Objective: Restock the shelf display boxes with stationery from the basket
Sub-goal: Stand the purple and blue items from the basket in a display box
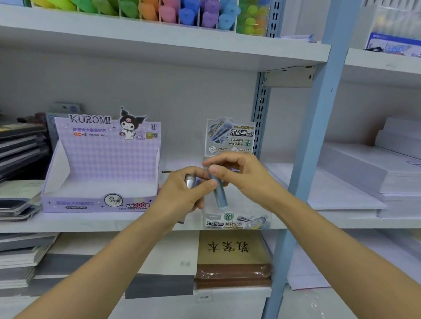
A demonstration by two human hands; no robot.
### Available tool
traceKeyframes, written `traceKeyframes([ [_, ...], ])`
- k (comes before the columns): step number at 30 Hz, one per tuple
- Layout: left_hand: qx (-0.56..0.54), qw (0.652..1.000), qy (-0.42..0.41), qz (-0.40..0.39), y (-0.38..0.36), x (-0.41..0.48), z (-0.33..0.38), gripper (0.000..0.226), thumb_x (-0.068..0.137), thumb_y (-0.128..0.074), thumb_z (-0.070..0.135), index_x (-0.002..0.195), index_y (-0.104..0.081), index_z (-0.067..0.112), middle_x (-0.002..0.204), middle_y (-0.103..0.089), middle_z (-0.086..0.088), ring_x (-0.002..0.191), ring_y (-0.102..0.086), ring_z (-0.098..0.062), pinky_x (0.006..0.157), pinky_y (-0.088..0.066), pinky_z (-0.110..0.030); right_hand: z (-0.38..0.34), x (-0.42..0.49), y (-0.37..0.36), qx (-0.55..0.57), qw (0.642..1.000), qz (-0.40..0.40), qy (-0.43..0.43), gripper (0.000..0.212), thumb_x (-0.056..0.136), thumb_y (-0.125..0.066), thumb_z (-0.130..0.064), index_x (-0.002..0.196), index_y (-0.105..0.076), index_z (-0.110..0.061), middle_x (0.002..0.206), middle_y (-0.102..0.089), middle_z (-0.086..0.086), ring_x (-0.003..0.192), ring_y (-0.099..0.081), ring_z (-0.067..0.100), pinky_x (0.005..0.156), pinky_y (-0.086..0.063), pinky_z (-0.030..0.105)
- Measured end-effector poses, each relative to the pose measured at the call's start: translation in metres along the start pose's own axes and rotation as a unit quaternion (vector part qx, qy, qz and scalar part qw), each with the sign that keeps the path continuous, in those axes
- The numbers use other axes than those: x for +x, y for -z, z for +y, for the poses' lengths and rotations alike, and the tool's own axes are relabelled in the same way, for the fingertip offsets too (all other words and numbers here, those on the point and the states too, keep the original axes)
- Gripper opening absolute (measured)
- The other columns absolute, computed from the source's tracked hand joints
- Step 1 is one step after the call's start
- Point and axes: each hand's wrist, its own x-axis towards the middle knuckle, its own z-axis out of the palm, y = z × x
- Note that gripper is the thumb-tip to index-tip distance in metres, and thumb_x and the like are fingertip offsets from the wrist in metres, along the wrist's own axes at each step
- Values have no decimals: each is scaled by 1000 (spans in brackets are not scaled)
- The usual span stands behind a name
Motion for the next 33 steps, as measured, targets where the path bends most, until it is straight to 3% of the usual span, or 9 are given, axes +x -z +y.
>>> traceKeyframes([
  [3, -22, 999, 24, -24, 2, 1, -2, 12, 93, -63, 8, 105, -63, 10, 67, -62, -1, 53, -52, -12, 49, -41, -22, 2, 2, 0, 2, 1000, 24, 0, 17, 93, -63, -16, 107, -71, -12, 100, -69, 6, 90, -63, 13, 74, -52, 23],
  [7, -100, 990, 91, -28, 6, 6, -4, 30, 93, -49, -7, 117, -54, 10, 94, -73, -10, 59, -52, -15, 58, -45, -26, 9, 6, 11, 57, 986, 154, 11, 17, 92, -61, -7, 107, -69, -4, 99, -68, 13, 85, -63, 13, 75, -55, 23],
  [11, -113, 989, 81, -46, 9, 8, -8, 16, 98, -51, 2, 114, -52, 3, 102, -74, -13, 73, -70, -19, 64, -57, -24, 24, 14, 22, 11, 973, 229, -4, 18, 90, -63, -3, 107, -69, -2, 101, -69, 12, 86, -63, 13, 78, -57, 26],
  [14, -121, 988, 71, -59, 10, 6, -8, 20, 99, -52, 15, 117, -57, 8, 100, -74, -12, 74, -72, -26, 67, -61, -32, 36, 20, 22, -64, 971, 228, -30, 20, 90, -65, -6, 109, -70, -5, 98, -69, 5, 88, -65, 17, 82, -57, 28],
  [16, -92, 993, 48, -58, 9, 5, -8, 22, 99, -51, 25, 119, -59, 19, 90, -74, -9, 64, -69, -21, 58, -59, -30, 43, 24, 20, -93, 969, 224, -40, 21, 89, -67, -7, 109, -70, -7, 98, -69, 2, 88, -65, 16, 83, -56, 26],
  [19, -69, 995, 38, -53, 9, 5, -8, 22, 99, -50, 32, 120, -58, 29, 75, -66, -5, 49, -53, -12, 36, -34, -18, 49, 29, 16, -147, 965, 212, -38, 21, 88, -68, -8, 108, -71, -8, 102, -70, 3, 85, -62, 10, 77, -49, 11],
  [26, -44, 992, 101, -66, 15, 7, -13, 20, 100, -50, 19, 119, -50, 16, 62, -60, 2, 34, -32, -7, 33, -21, -15, 45, 40, 25, -218, 969, 100, -58, 23, 88, -68, -13, 111, -72, -10, 98, -70, -1, 84, -61, 7, 73, -44, 6],
  [29, -23, 993, 95, -72, 19, 8, -16, 25, 100, -51, 22, 116, -48, 3, 65, -64, -2, 36, -30, -9, 35, -21, -17, 44, 43, 22, -197, 974, 100, -57, 23, 84, -72, -11, 107, -69, -12, 89, -66, -1, 77, -58, 5, 67, -44, 4],
  [33, -24, 996, 54, -65, 21, 5, -15, 24, 98, -55, 29, 113, -51, 11, 85, -73, -3, 45, -45, -12, 36, -22, -19, 54, 39, 15, -217, 966, 132, -54, 9, 81, -75, -8, 86, -69, -10, 82, -64, 0, 67, -55, 2, 60, -43, 8],
])
